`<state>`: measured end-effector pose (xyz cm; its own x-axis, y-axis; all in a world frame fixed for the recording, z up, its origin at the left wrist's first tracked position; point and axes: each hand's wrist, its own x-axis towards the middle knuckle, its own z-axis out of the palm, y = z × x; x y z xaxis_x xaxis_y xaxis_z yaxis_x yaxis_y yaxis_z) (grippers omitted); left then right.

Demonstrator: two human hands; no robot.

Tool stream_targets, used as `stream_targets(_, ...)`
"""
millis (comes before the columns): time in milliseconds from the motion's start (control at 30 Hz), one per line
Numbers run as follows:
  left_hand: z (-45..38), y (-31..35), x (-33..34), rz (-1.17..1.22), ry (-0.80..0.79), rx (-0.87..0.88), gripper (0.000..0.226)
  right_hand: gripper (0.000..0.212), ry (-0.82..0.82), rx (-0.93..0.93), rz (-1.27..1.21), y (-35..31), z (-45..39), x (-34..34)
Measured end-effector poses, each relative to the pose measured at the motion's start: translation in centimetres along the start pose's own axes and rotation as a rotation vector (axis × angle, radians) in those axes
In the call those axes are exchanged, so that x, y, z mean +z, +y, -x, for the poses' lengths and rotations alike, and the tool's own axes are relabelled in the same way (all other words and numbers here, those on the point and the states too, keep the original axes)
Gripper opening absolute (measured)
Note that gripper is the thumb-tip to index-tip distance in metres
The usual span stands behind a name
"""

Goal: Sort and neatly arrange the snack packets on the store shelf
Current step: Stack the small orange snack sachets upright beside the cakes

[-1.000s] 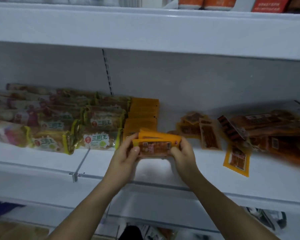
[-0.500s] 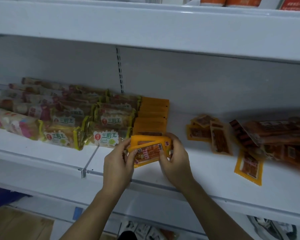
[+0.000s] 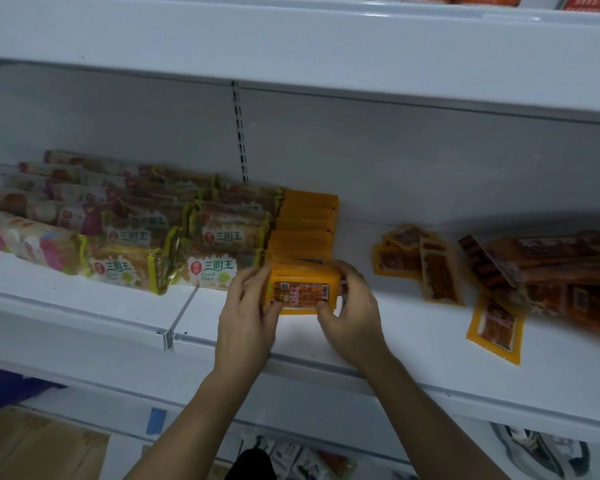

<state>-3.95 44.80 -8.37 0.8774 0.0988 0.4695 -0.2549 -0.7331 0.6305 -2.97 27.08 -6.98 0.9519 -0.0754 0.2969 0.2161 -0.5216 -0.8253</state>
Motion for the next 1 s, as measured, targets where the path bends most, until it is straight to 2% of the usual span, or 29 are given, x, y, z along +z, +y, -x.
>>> stream_targets(100,0.2,0.2,0.2,0.035,0.073,-0.025,0.052,0.064,-0.002,0.008,0.033,0.3,0.0,0.2)
stream_targets(167,0.3,0.1,0.0,-0.009,0.069,-0.015,0.024,0.066,-0.025,0.012,0.051,0.4,-0.1,0.2)
stream_targets(333,1.8,-1.2,-0.6,-0.187,-0.138,0.182,0.012,0.073,-0.054,0.034,0.059,0.2,-0.1,0.4)
stream_targets(400,2.7,-1.8,-0.4,-0.248,-0.136,0.226,0.017,0.076,-0.069,0.039,0.092,0.0,-0.4,0.5)
stream_targets(500,3.6,-1.8,0.2,-0.268,-0.097,0.183,0.016,0.079,-0.081,0.020,0.134,-0.4,-0.4,0.7)
stream_targets(600,3.8,-1.8,0.5,-0.296,-0.088,0.147,0.022,0.082,-0.029,0.032,0.074,-0.3,0.2,0.3)
stream_targets(733,3.7,-1.7,0.5,-0.315,-0.108,0.150,0.025,0.068,0.046,0.114,0.064,0.0,0.3,-0.2)
stream_targets(867,3.5,-1.5,0.2,-0.353,-0.131,0.174,0.022,0.053,0.017,0.122,-0.014,-0.1,0.1,0.3)
stream_targets(1000,3.6,-1.5,0.0,-0.344,-0.136,0.179,0.024,0.043,0.101,0.124,-0.019,-0.1,0.4,0.1)
